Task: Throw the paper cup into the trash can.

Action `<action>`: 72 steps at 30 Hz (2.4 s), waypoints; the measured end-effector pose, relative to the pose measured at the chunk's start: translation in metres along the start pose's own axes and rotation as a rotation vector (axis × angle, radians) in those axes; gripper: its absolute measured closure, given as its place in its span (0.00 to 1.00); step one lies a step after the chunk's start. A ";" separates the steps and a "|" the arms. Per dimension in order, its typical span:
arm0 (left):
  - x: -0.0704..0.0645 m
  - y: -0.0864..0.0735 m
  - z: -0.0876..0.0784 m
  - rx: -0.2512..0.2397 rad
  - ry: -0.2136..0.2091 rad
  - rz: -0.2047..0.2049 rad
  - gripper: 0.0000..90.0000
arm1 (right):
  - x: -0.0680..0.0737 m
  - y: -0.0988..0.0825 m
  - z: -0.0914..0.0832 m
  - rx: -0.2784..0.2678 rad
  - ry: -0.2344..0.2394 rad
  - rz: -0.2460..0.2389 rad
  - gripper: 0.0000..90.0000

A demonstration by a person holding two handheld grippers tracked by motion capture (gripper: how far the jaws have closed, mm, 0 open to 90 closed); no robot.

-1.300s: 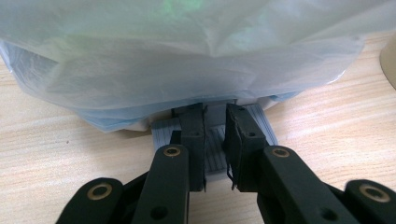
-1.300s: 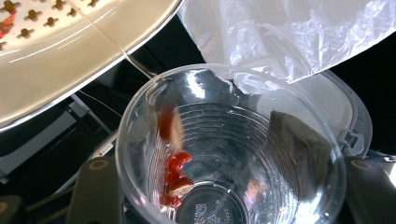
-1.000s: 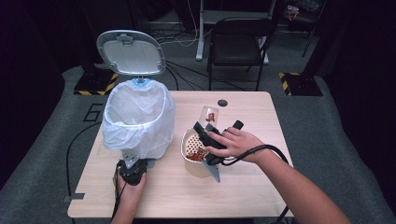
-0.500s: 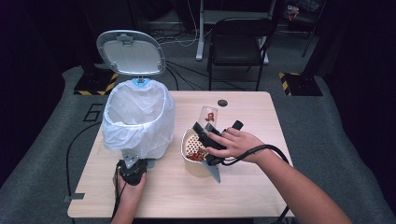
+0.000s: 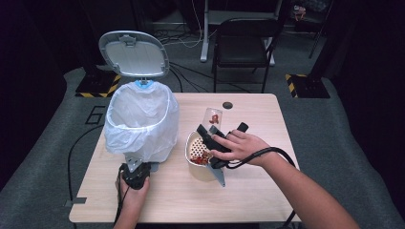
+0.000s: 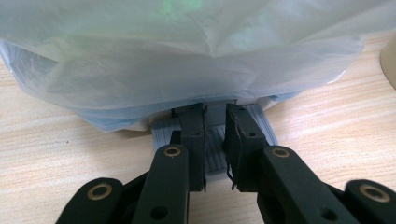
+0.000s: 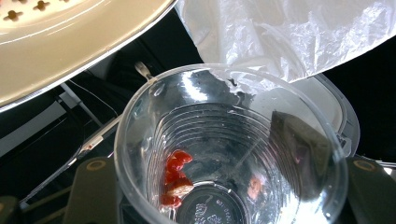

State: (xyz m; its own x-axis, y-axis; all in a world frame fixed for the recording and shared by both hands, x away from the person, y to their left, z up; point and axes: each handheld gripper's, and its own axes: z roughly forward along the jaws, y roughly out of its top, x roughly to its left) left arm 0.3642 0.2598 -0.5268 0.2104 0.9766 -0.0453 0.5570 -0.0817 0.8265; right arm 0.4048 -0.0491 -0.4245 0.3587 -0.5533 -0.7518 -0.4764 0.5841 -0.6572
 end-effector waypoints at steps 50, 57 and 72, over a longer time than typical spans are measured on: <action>0.000 0.000 0.000 0.001 -0.001 0.000 0.87 | -0.055 -0.042 0.003 -0.116 0.239 0.655 0.38; 0.000 0.000 0.000 0.001 -0.001 -0.001 0.87 | -0.061 -0.054 0.008 -0.161 0.349 0.860 0.39; 0.000 0.000 0.000 0.000 -0.001 -0.002 0.87 | -0.069 -0.079 0.023 -0.241 0.670 1.224 0.40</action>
State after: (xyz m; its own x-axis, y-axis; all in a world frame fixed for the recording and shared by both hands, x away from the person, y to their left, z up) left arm 0.3642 0.2599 -0.5268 0.2105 0.9765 -0.0472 0.5574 -0.0802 0.8263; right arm 0.4366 -0.0434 -0.3217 -0.7854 0.0089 -0.6189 -0.3517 0.8164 0.4580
